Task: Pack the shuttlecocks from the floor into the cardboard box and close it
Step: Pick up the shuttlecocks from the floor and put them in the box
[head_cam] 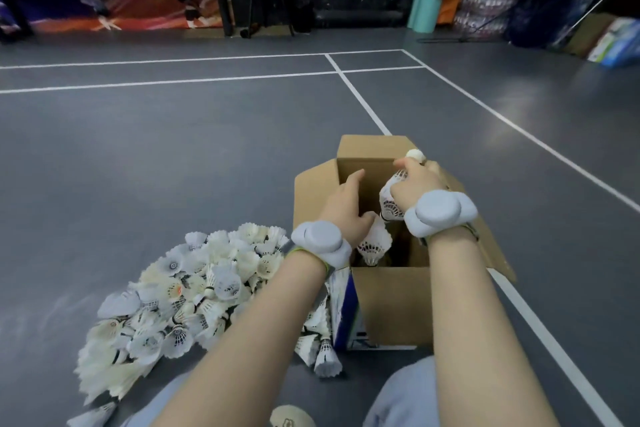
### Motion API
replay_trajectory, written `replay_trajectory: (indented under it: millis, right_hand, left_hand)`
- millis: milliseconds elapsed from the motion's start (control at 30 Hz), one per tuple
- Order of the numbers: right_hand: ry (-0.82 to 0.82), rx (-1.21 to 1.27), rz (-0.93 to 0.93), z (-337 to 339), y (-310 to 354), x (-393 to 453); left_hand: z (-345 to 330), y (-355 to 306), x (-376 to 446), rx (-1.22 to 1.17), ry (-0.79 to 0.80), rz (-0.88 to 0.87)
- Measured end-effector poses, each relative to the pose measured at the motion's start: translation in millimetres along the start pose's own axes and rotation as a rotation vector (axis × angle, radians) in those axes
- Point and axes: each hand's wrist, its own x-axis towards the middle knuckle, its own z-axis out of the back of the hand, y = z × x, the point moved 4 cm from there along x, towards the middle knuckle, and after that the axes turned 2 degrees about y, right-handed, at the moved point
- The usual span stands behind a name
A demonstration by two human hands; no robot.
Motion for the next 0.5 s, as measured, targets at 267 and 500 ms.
replay_trajectory:
  millis: [267,500]
  right_hand:
    - [0.052,-0.027,0.010,-16.4,10.9,0.9]
    - [0.155,-0.047,0.069,-48.0,46.5,-14.3]
  left_hand:
    - [20.3,8.4,-3.3,0.010,-0.102,0.068]
    - [60.3,25.6,-24.2,0.151,-0.122,0.095]
